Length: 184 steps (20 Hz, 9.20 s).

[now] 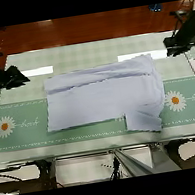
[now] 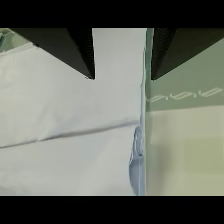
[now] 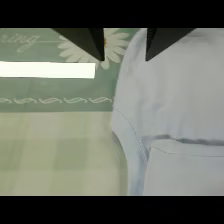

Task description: Fold the shirts.

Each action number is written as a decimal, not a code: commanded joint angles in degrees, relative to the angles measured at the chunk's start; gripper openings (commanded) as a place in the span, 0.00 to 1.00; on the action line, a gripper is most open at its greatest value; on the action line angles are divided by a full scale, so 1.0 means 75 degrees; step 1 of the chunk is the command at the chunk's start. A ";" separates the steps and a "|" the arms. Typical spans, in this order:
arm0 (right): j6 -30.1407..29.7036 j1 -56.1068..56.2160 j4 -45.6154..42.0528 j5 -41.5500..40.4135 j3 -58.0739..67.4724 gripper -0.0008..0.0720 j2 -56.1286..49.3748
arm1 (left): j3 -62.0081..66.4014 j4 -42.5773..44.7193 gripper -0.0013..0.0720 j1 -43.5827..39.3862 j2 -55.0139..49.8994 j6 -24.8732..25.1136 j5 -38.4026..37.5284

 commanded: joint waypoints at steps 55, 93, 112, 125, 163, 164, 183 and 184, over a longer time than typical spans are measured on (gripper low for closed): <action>-0.2885 -0.3212 0.5639 -0.4809 -1.0955 0.04 0.4456 | -0.6621 -0.1649 0.05 0.0641 0.1486 0.2057 0.0968; -0.1466 -0.1323 0.3241 -0.6854 -0.4937 0.66 0.1052 | -0.1985 -0.4065 0.61 0.0009 -0.1381 0.1918 0.1507; -0.2524 -0.0545 0.7210 -0.6607 -0.4727 0.07 -0.0781 | -0.1938 -0.4071 0.50 -0.0382 -0.1370 0.2031 0.0717; -0.1221 0.0653 0.3261 -0.4377 -0.4683 0.04 0.3430 | -0.1265 -0.4415 0.05 -0.3249 -0.0562 0.1565 0.2028; 0.2209 0.6187 0.1064 -0.8148 -0.4692 0.04 0.1970 | -0.1268 -0.3791 0.05 -0.1411 0.3244 0.1005 0.2862; 0.2206 0.6312 0.1515 -0.8556 -0.4692 0.11 0.1606 | -0.1271 -0.3765 0.05 -0.1329 0.3392 0.1005 0.2736; 0.0396 0.0825 0.2853 -0.3966 -0.7743 0.83 0.3896 | -0.1472 -0.0673 0.05 -0.0699 0.3465 0.0994 0.1682; -0.0111 0.0810 0.3908 -0.4564 -0.8405 0.84 0.3876 | -0.1545 -0.0653 0.05 -0.0699 0.3465 0.0991 0.1591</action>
